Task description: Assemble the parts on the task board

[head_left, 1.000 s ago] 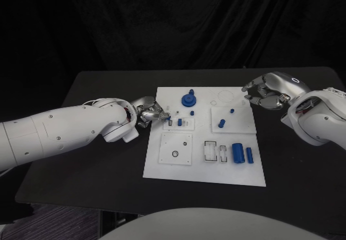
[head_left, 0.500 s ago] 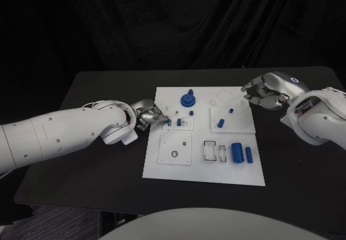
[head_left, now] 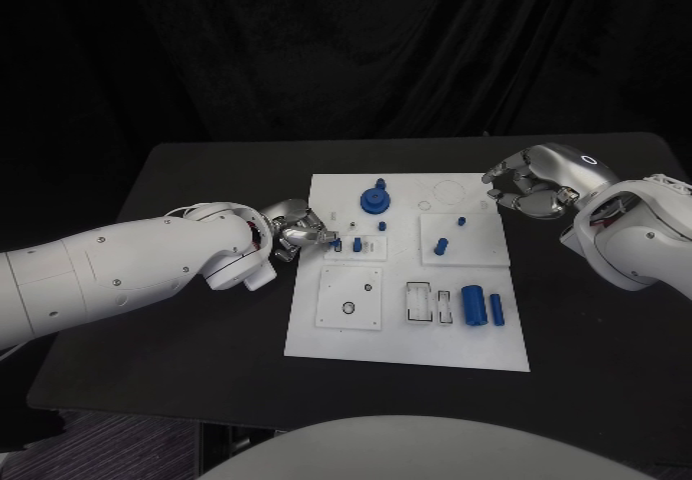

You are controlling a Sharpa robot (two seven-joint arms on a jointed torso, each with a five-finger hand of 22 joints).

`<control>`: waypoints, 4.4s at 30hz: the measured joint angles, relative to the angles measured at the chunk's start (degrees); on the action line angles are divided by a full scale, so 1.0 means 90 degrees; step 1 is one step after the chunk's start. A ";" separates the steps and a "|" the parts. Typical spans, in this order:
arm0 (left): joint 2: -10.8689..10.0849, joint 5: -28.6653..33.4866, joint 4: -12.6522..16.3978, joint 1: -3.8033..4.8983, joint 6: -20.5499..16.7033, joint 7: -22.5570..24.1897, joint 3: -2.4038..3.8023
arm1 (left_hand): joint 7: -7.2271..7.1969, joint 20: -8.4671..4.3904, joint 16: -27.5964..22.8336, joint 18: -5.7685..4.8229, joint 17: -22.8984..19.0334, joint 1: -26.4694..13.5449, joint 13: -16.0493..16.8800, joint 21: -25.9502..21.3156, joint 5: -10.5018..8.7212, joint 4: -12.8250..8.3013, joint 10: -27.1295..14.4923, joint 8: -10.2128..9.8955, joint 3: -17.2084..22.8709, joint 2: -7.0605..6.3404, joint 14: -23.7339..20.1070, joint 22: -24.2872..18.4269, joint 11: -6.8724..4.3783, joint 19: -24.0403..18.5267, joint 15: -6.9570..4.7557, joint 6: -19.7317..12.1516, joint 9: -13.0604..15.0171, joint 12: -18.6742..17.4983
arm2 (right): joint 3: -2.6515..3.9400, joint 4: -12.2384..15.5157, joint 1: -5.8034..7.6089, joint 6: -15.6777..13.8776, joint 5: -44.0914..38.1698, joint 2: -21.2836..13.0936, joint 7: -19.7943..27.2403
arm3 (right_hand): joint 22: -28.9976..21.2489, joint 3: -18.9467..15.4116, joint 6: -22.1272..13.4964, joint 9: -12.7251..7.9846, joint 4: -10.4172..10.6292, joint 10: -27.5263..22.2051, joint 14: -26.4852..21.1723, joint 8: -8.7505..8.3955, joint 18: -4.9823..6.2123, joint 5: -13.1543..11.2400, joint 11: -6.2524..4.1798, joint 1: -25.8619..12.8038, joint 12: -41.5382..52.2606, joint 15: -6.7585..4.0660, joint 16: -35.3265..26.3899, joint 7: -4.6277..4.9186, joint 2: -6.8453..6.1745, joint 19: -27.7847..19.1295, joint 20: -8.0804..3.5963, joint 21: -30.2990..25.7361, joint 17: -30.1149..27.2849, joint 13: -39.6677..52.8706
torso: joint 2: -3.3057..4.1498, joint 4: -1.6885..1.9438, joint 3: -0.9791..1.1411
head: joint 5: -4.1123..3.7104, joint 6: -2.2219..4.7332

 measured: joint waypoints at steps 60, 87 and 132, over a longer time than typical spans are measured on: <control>-0.0075 0.0004 0.0085 -0.0062 0.0041 -0.0025 0.0000 | 0.0035 0.0045 0.0000 0.0000 0.0000 -0.0280 0.0000 -0.0123 -0.1600 0.0705 0.0019 -0.0268 -0.0988 0.0200 -0.0013 0.0000 0.0066 -0.0045 0.0062 -0.0034 -0.0166 0.0000 | 0.0002 -0.0014 -0.0002 0.0012 0.0001 0.0006 -0.0003 | -0.0002 0.0018 0.0000 -0.0005 -0.0018 -0.0023 0.0000 0.0000 0.0000 0.0000 -0.0023 0.0000 0.0003 0.0000 0.0000 0.0000 0.0000 0.0000 0.0000 0.0000 0.0000 0.0000 | -0.0004 0.0003 0.0004 | 0.0085 0.0000; -0.0398 -0.0296 0.0187 -0.0122 -0.0596 0.0635 -0.0039 | 0.0046 0.0070 0.0000 0.0000 0.0000 0.0638 0.0000 -0.0151 -0.1406 0.0790 0.0019 -0.0251 -0.1287 0.0068 -0.0011 0.0000 0.0066 -0.0019 0.0059 -0.0138 -0.0054 0.0000 | 0.0002 -0.0005 -0.0005 0.0027 0.0002 -0.0044 -0.0004 | -0.0002 0.0018 0.0000 -0.0003 -0.0018 -0.0023 0.0000 0.0000 0.0000 0.0000 -0.0023 0.0000 -0.0011 0.0000 0.0000 0.0000 0.0000 0.0000 0.0000 0.0000 0.0000 0.0000 | -0.0003 -0.0001 0.0001 | 0.0113 0.0000; 0.0666 -0.1061 -0.1078 0.0752 0.2647 -0.0724 -0.0035 | 0.0206 0.0149 0.0000 0.0000 0.0000 -0.0103 0.0000 -0.0248 -0.3542 0.1203 0.0000 -0.0270 -0.3526 0.0516 -0.0023 0.0000 0.0180 0.0034 0.0182 -0.0362 -0.0203 0.0000 | 0.0001 -0.0077 -0.0051 0.0030 0.0003 0.0063 0.0001 | -0.0002 0.0034 0.0000 -0.0008 -0.0002 -0.0023 0.0000 0.0000 0.0000 0.0000 -0.0023 -0.0001 -0.0009 0.0000 0.0000 0.0000 0.0001 0.0000 0.0000 0.0000 0.0000 0.0000 | -0.0104 -0.0029 0.0040 | 0.0298 0.0000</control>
